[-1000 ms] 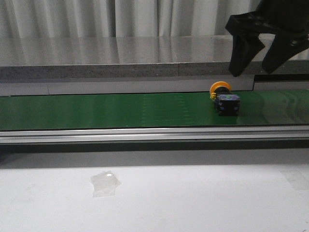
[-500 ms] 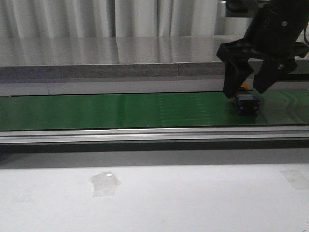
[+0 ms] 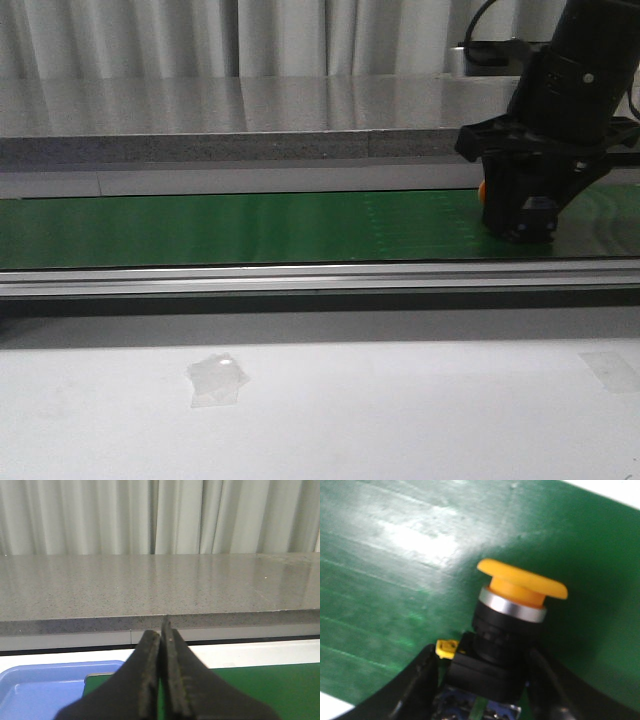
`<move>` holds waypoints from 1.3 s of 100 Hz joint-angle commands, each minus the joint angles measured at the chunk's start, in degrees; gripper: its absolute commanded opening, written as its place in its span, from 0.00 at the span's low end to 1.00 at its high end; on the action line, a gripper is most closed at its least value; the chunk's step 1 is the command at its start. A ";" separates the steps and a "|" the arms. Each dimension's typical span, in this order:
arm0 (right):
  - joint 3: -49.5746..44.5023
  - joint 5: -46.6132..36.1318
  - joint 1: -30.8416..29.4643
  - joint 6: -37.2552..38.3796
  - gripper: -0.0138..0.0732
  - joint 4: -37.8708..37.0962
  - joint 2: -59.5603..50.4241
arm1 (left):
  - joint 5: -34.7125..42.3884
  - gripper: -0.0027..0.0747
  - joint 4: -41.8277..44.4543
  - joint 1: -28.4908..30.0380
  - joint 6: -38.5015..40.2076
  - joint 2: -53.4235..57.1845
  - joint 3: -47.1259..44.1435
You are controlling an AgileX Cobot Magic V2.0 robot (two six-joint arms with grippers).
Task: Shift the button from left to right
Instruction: 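Lift the button off the belt with the right gripper toward the green tray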
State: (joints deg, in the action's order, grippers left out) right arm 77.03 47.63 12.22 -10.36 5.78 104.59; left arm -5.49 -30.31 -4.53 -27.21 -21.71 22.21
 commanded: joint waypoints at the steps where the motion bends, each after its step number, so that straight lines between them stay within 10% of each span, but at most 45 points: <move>1: 3.68 1.90 -0.09 -0.71 0.41 -1.29 -2.93 | 3.35 0.01 -0.76 -0.34 0.07 -0.29 1.58; 92: 10.30 -0.46 -31.97 -14.29 0.41 -7.40 -6.21 | 3.35 0.01 -0.76 -0.34 0.07 -0.29 1.58; 130: 10.23 -3.80 -36.61 -16.35 0.41 -6.87 -0.37 | 3.35 0.01 -0.76 -0.34 0.07 -0.29 1.58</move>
State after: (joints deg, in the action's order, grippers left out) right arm 85.41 46.62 -23.96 -25.86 -1.32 105.22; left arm -5.49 -30.31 -4.53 -27.25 -21.71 22.21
